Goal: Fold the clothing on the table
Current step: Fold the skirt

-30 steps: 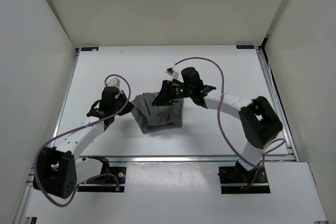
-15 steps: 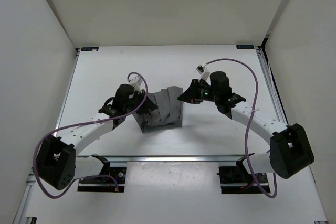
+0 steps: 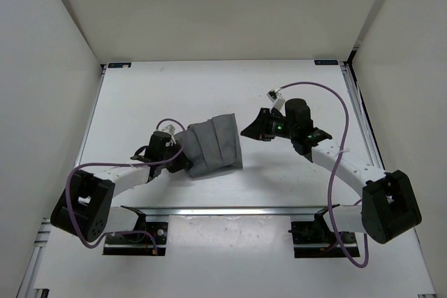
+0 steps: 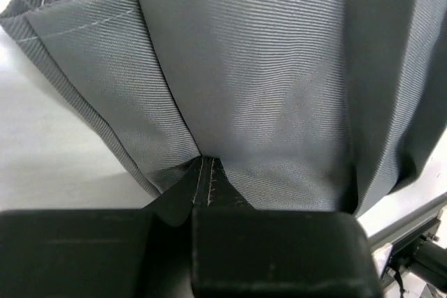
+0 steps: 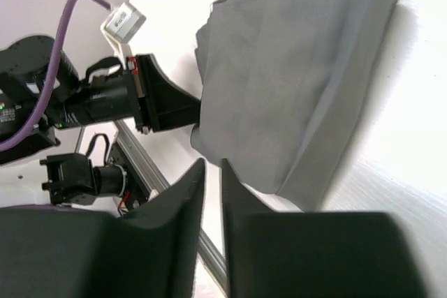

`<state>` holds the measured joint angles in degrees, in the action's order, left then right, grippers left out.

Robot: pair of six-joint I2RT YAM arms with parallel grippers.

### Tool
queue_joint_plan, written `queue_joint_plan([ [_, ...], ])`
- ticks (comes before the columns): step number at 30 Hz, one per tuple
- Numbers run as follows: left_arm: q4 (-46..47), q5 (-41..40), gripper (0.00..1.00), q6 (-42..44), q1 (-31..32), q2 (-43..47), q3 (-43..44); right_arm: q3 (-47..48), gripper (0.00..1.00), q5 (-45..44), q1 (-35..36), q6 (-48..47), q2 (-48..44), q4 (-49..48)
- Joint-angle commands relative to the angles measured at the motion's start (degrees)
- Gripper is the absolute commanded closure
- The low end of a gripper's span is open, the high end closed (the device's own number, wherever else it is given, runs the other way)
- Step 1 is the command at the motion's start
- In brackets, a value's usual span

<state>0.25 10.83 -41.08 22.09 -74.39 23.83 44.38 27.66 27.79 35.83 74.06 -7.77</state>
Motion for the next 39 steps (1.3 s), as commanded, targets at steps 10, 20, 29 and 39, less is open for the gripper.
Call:
queue_joint_plan([
  [10,-13.7,-5.1,0.57,7.0,-2.1,15.9,9.8,-2.0,0.4,-3.4,-1.1,-3.9,-10.8,6.3],
  [20,-26.0,-1.7,0.34,10.9,-10.2,30.9,1.9,-12.5,0.39,0.6,-20.6,-6.3,-23.0,17.9],
  [29,-27.2,5.0,0.33,14.2,-6.9,29.0,5.0,-14.5,0.39,-3.4,-19.4,-8.4,-24.5,23.2],
  [39,-26.4,15.8,0.46,14.3,-13.9,32.3,2.2,-15.9,0.39,-1.6,-20.2,-8.1,-23.9,21.9],
])
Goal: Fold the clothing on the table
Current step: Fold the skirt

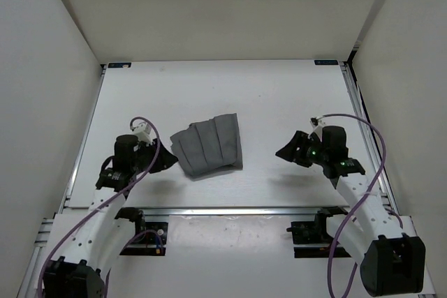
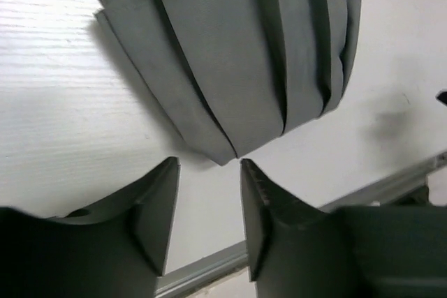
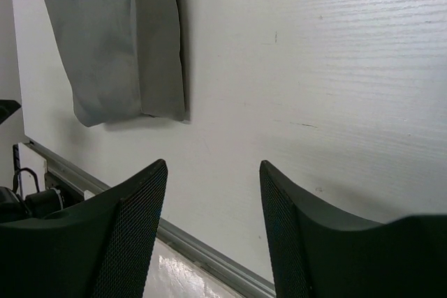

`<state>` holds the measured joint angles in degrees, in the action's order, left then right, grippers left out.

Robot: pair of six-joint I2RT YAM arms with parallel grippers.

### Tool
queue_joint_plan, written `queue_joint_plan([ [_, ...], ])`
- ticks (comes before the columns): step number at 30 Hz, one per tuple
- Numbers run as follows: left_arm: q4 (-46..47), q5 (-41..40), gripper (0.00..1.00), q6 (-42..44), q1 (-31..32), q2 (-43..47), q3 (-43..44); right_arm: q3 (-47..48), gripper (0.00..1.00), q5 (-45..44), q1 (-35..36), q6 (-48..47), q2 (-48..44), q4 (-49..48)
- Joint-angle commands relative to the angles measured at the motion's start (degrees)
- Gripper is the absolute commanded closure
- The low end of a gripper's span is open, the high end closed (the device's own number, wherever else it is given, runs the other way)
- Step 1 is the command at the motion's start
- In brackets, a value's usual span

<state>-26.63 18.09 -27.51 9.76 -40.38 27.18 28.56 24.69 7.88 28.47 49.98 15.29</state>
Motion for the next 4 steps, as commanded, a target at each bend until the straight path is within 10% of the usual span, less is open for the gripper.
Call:
queue_joint_plan([
  [1,0.8,10.5,0.51,1.0,-2.2,-2.9,-1.6,-0.3,0.39,1.2,-0.3,-0.7,0.3,-1.4],
  [4,2.7,10.2,0.57,-1.0,-0.1,-4.4,-3.5,0.0,0.39,1.2,0.2,-0.9,1.2,-1.2],
])
